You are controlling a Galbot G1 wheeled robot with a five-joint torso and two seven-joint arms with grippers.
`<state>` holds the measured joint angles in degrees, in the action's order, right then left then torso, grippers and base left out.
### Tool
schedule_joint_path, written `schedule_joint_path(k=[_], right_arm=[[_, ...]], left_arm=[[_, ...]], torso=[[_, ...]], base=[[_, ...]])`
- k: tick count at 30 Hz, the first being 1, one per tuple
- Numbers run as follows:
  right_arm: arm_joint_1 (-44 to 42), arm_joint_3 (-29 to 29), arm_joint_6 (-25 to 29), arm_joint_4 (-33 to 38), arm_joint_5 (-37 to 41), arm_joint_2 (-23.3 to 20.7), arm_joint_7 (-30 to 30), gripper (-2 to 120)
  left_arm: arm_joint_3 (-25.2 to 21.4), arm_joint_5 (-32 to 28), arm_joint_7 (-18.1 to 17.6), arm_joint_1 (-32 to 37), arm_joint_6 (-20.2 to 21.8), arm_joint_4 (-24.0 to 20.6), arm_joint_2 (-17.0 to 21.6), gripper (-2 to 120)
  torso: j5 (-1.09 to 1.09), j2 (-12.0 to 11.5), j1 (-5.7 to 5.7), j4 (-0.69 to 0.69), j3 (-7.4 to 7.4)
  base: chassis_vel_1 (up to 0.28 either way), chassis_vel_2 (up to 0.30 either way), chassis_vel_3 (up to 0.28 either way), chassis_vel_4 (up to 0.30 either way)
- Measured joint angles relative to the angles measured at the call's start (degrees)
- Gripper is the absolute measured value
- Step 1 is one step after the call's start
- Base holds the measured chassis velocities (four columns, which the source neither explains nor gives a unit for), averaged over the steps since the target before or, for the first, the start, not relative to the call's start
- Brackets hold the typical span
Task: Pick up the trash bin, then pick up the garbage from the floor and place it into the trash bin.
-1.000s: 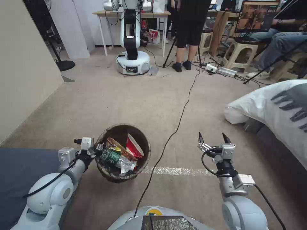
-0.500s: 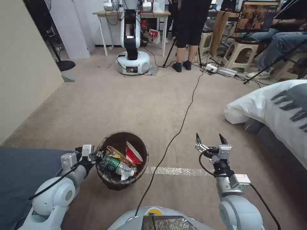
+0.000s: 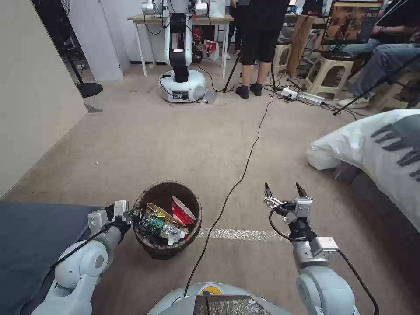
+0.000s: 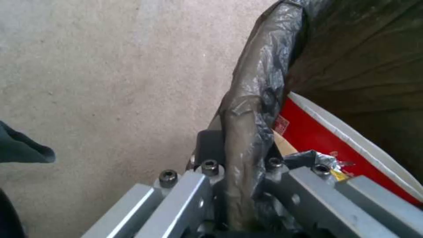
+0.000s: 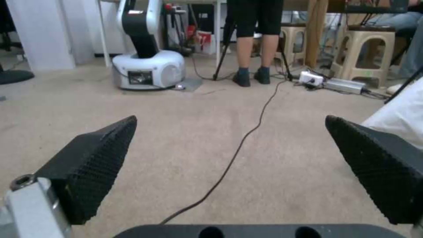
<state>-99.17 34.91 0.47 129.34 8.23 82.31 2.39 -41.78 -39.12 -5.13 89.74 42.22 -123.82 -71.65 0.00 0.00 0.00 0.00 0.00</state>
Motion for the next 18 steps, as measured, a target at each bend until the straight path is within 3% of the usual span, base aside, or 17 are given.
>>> schedule_joint_path(k=[18], right_arm=[[-0.23,0.28,-0.08,-0.09,-0.04,-0.06,0.2,100]], left_arm=[[0.96,-2.31,-0.94,-3.12,-0.06,5.03,-0.47,2]], torso=[[0.0,0.0,0.0,0.0,0.0]], base=[[0.0,0.0,0.0,0.0]])
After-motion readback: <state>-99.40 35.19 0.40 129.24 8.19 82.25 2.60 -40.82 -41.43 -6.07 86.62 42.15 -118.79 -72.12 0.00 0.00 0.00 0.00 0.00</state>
